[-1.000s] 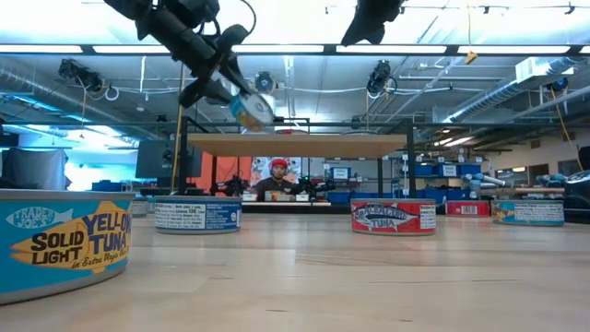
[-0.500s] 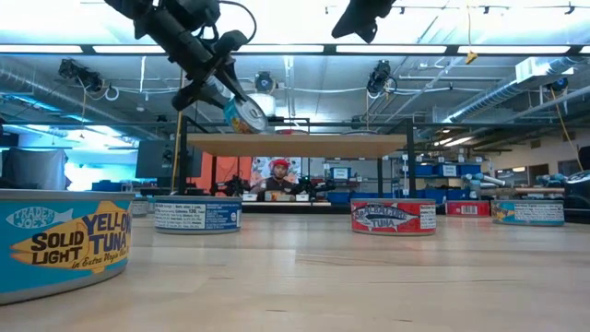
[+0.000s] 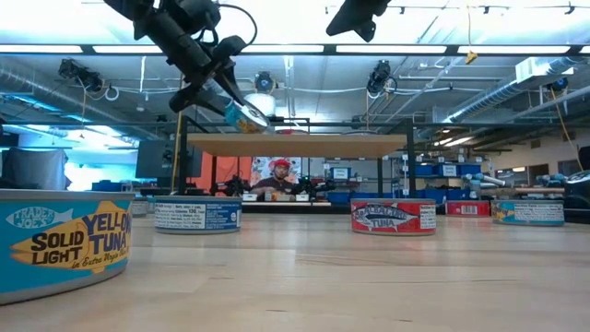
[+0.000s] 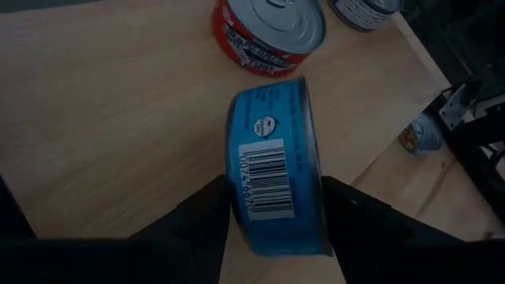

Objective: Stack canned seafood by type on shelf
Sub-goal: Put the bottom right yellow and blue tuna can on the shelf

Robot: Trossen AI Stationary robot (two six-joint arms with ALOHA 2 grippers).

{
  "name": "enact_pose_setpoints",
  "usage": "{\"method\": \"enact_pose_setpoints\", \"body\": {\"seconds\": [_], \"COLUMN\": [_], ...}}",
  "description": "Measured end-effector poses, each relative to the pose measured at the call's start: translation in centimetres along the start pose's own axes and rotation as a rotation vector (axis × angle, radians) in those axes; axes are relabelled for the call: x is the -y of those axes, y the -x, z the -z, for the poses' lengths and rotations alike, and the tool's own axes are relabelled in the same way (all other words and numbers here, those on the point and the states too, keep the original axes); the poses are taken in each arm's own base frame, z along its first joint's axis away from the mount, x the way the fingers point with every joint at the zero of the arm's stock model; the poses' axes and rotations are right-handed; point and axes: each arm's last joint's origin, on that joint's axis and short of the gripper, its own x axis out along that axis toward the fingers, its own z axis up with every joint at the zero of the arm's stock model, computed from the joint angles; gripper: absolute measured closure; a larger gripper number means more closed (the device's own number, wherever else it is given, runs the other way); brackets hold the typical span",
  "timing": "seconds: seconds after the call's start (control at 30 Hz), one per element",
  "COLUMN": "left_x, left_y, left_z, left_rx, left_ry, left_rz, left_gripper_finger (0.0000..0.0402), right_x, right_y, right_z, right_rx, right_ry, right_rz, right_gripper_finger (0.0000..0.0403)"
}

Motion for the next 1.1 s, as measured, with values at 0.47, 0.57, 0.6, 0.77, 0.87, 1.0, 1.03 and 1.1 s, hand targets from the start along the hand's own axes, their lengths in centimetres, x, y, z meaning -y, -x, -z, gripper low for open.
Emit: {"method": "enact_pose_setpoints", "body": {"seconds": [0.47,0.57,0.6,0.77,0.87,1.0,1.03,1.1], "left_x": [-1.5,-1.5,-1.3,-0.5,-0.2,0.2,0.5,1.0], "left_y": [0.2,0.2,0.2,0.2,0.1,0.1,0.1,0.0], "left_z": [-0.9,-1.0,-1.2,-1.4,-1.2,-0.8,-0.7,-0.3], "left_rx": [0.054,0.057,0.061,0.065,0.05,0.03,0.027,0.021], "left_ry": [-0.06,-0.08,-0.09,-0.119,-0.162,-0.227,-0.253,-0.325], "left_rz": [-0.088,-0.069,-0.042,0.102,0.107,0.144,0.152,0.171], "left_gripper_finger": [0.0205,0.0205,0.0207,0.0255,0.031,0.0385,0.0393,0.0392], "right_x": [0.5,0.5,0.5,0.5,0.5,0.5,0.5,0.5], "right_y": [0.1,0.1,0.1,0.1,0.1,0.1,0.1,0.1], "right_z": [-0.2,-0.2,-0.2,-0.2,-0.3,-0.3,-0.4,-0.4], "right_rx": [0.027,0.027,0.027,0.027,0.03,0.038,0.04,0.041], "right_ry": [-0.018,-0.017,-0.014,-0.01,-0.008,-0.006,-0.004,-0.004], "right_rz": [0.013,0.013,0.013,0.013,0.013,0.014,0.014,0.014], "right_gripper_finger": [0.04,0.04,0.04,0.04,0.04,0.04,0.04,0.04]}}
